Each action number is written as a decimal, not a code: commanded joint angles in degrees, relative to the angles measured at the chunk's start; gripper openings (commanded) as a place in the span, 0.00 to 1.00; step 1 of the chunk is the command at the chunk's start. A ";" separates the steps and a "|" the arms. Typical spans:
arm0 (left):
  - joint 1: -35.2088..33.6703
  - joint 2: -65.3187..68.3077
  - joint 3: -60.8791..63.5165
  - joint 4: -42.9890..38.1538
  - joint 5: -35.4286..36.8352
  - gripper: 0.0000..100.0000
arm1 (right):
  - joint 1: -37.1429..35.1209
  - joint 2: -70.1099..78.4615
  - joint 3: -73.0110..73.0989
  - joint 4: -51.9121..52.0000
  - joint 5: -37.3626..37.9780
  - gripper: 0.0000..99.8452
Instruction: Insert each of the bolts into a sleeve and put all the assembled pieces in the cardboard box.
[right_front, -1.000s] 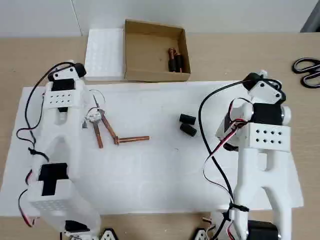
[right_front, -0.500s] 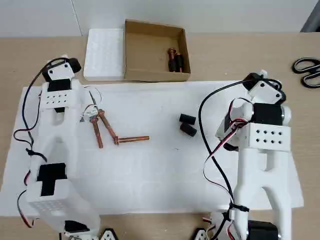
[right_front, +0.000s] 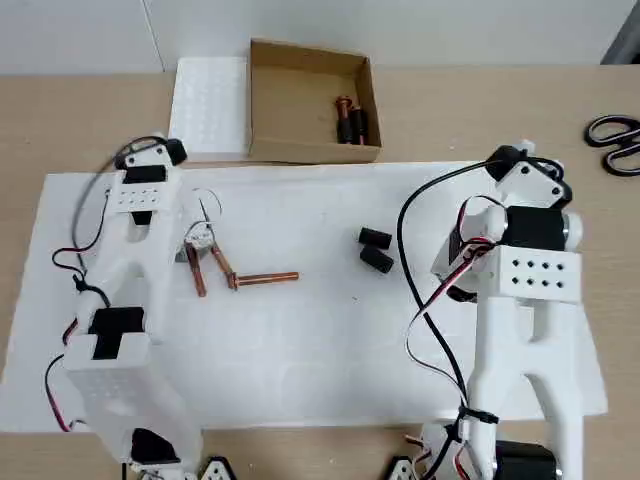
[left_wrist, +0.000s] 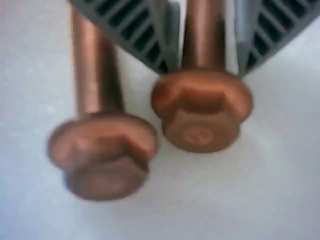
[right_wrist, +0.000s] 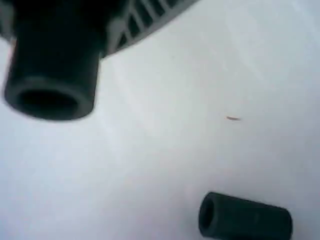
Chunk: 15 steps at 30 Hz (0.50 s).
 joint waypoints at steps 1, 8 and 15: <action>0.18 -0.35 -0.31 -0.70 -0.35 0.08 | 0.48 -1.63 -0.26 -0.84 0.18 0.00; -0.18 -0.35 -0.31 -0.70 -0.44 0.07 | 0.48 -1.63 -0.26 -0.84 0.26 0.00; -0.18 -0.26 -0.31 -0.79 -0.35 0.07 | 0.48 -1.63 -0.26 -0.84 0.26 0.00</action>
